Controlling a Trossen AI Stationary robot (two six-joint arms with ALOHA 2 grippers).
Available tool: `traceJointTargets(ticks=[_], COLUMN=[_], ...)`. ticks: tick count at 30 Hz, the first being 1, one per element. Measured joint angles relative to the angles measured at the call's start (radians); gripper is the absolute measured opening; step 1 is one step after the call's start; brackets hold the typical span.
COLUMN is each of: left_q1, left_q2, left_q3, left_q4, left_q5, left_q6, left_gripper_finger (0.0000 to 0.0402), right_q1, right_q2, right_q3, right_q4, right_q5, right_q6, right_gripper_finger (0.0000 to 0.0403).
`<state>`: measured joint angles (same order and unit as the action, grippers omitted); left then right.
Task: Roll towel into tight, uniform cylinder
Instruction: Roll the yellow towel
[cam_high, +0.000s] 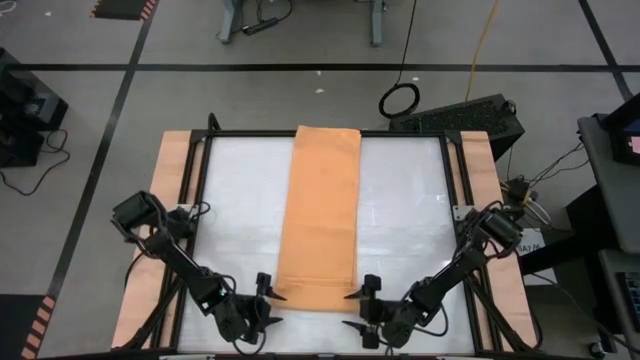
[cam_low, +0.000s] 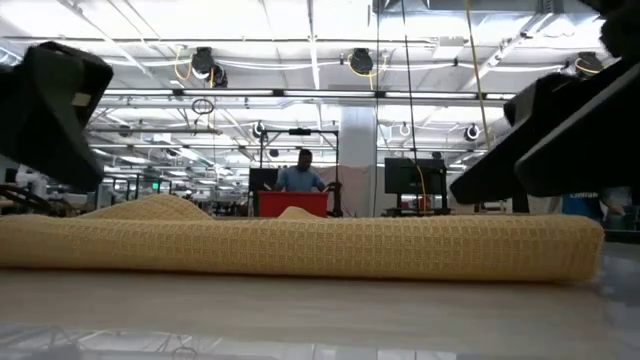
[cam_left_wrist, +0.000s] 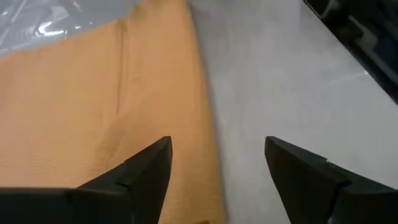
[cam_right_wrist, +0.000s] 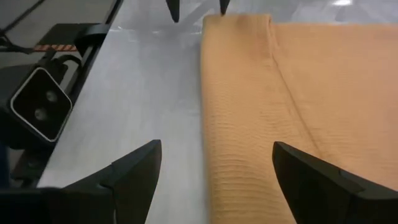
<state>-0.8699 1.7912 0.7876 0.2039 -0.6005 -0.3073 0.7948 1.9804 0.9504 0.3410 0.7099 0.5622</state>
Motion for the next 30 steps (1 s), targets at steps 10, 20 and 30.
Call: traceJointTargets(ticks=[10,20,30], left_q1=[0.026,0.077,0.079], left_q2=[0.037,0.035,0.035], left_q3=[0.0,0.002,0.002], left_q4=[-0.005,-0.078,-0.079], left_q5=[-0.04,0.062,0.099], left_q6=[0.06,-0.062,-0.095], left_gripper_finger=[0.0217,0.0214,0.0214], right_q1=[0.002,-0.024,-0.041], right_q2=[0.0,0.023,0.058], right_q3=[0.0,0.0,0.004], right_q4=[-0.118,-0.112,-0.084], right_q5=[0.02,-0.029,-0.053], right_q6=[0.025,0.138,0.226], right_gripper_finger=[0.0297,0.0297,0.0293])
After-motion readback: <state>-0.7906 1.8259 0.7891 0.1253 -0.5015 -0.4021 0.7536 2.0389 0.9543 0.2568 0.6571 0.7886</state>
